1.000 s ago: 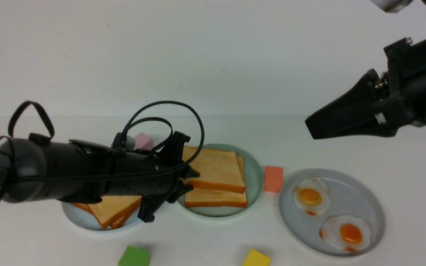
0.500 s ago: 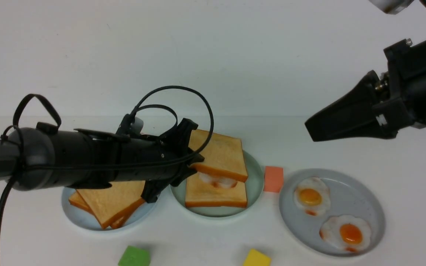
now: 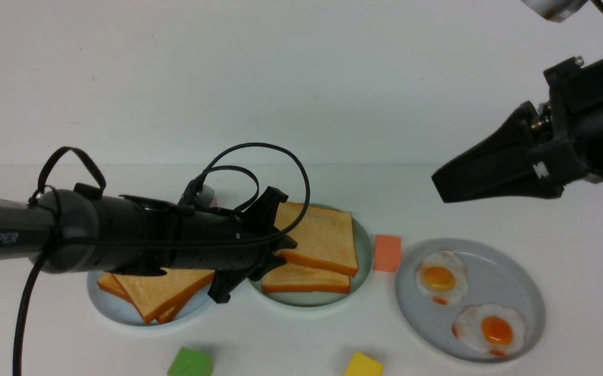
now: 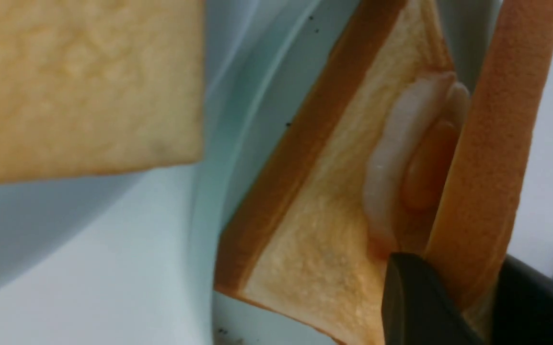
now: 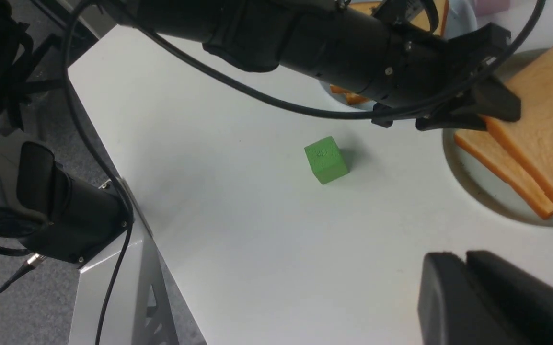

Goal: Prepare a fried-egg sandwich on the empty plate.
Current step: Use the left arm to place a slice of bread on the fried egg in the middle

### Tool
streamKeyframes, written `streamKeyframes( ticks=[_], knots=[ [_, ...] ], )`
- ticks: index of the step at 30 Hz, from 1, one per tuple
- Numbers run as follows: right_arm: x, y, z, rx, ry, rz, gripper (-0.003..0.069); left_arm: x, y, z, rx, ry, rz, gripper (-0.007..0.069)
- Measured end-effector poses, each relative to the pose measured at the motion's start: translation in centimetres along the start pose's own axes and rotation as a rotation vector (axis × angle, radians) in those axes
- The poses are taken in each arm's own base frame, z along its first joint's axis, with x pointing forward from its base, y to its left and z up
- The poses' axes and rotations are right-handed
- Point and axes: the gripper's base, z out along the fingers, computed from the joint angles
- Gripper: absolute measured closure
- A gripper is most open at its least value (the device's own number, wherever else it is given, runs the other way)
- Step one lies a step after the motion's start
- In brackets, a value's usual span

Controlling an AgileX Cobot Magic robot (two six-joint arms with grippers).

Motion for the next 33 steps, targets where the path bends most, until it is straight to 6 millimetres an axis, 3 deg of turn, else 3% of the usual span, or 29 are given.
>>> streamKeyframes(
  ticks=[5,11,15,24,29,33],
  knots=[
    [0.0,0.0,0.0,-0.002,0.001,0.000,0.0569,0.1,0.0,0.0,0.005,0.012,0.000,0.0413],
    [0.1,0.1,0.0,-0.008,0.008,0.003,0.0559,0.0,-0.4,-0.4,0.019,0.011,0.007,0.0242],
    [0.1,0.1,0.0,-0.014,0.016,0.003,0.0554,-0.3,-1.0,-1.3,0.040,-0.006,0.041,0.0172],
    [0.2,0.2,0.0,-0.018,0.020,0.003,0.0539,-0.3,-1.6,-2.1,0.060,0.006,0.119,0.0155],
    [0.3,0.2,0.0,-0.027,0.031,0.003,0.0534,-0.8,-1.3,-2.1,0.024,-0.049,0.351,0.0155],
    [0.3,0.2,0.0,-0.027,0.031,0.004,0.0528,-0.9,-2.1,-2.2,0.048,-0.047,0.436,0.0157]
  ],
)
